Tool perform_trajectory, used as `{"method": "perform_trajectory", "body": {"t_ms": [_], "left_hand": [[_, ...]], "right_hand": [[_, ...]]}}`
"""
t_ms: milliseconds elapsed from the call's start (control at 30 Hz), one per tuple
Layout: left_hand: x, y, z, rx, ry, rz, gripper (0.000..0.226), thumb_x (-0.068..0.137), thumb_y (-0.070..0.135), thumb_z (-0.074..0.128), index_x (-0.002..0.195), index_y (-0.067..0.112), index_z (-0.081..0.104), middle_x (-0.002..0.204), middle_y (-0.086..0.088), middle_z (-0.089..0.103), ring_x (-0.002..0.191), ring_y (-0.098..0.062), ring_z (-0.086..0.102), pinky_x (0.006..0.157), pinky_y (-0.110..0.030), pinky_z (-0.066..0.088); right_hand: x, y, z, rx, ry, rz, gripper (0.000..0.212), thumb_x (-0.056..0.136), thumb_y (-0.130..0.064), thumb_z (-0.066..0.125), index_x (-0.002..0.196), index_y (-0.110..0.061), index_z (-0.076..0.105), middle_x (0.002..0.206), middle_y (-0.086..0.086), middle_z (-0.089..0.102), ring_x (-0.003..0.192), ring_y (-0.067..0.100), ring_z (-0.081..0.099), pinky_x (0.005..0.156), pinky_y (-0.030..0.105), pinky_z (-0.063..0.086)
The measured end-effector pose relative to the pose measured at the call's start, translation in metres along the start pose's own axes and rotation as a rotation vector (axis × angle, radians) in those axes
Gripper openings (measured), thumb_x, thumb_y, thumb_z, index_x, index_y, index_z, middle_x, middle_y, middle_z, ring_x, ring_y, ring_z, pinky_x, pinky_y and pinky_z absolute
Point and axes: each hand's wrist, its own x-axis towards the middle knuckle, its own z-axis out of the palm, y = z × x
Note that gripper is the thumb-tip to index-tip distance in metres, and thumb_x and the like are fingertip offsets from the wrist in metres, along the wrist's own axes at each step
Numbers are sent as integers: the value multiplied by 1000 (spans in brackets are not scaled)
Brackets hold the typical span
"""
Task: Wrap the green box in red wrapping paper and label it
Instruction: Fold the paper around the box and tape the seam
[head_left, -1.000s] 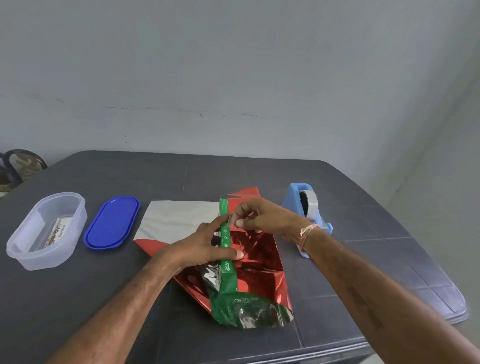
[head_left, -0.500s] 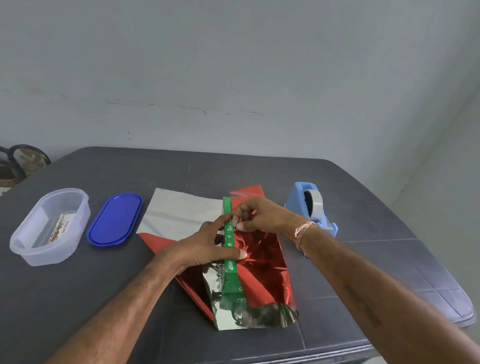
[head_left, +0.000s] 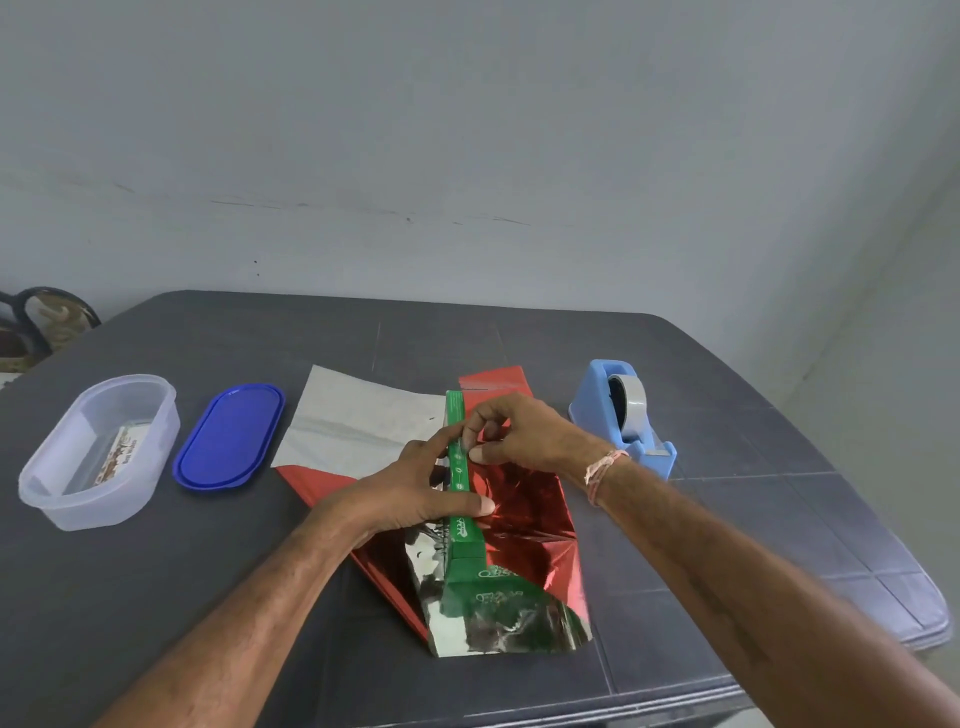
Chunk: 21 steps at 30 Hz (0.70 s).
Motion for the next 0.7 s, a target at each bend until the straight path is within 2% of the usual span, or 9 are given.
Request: {"method": "perform_trajectory", "body": {"t_ms": [67,100,167,267,333,433,500,600,700], "left_hand": [[-2,1,0,5,12,-6,99,77,47,87,151,56,22,141,4,35,119,-7,51,85,-25,57],[-2,2,1,5,16,-7,100,76,48,87,151,56,22,140,5,35,115,-4,52,90,-32,57],[-3,4,1,6,20,-16,100,74,51,88,150,58,23,140,5,37,120,-8,53,101,-40,55],[-2,4,1,-15,21,0,96,73,49,89,145,59,27,139,3,38,128,-12,51,104,-37,53],[0,1,1,-6,17,16,102,66,56,90,146,60,27,140,3,39,127,-12,51,103,-36,53],[4,-4,0,-20,14,13,111,52,67,88,144,67,26,138,4,41,127,-14,54,106,-41,52],[6,-5,0,-37,5,25,110,53,66,90,143,66,28,137,2,44,124,-13,57,105,-41,53],[5,-4,0,-40,-9,36,100,64,55,92,143,63,30,139,1,42,119,-7,57,100,-29,54],[4,-3,-1,-30,3,26,104,58,61,89,141,69,27,140,3,39,127,-12,54,105,-34,52]], "right_hand": [[-1,0,2,-6,17,-2,14,83,-14,81,88,-26,76,80,-2,59,74,12,55,87,48,57],[-2,0,3,-9,27,-4,14,83,-14,81,88,-27,75,80,-3,60,74,11,55,87,48,57],[-3,0,4,-15,44,-4,16,82,-16,81,87,-30,74,81,-5,60,73,9,56,86,47,57],[-5,-2,5,-35,59,-13,19,83,-18,81,91,-32,72,82,-2,62,72,9,56,84,46,57],[-7,-2,5,-38,81,-22,22,83,-18,81,97,-31,69,89,3,66,75,11,58,84,45,57],[-9,-3,5,-14,102,1,30,83,-19,81,105,-27,63,94,1,67,76,10,58,83,43,57],[-10,-2,5,3,107,20,29,83,-19,81,104,-25,63,92,-4,65,76,9,57,83,42,56],[-10,-2,7,1,123,37,23,84,-23,80,101,-26,63,89,-7,64,76,9,58,82,39,55],[-8,-4,10,-48,175,61,17,86,-30,78,94,-29,63,85,-11,64,78,8,59,75,31,50]]}}
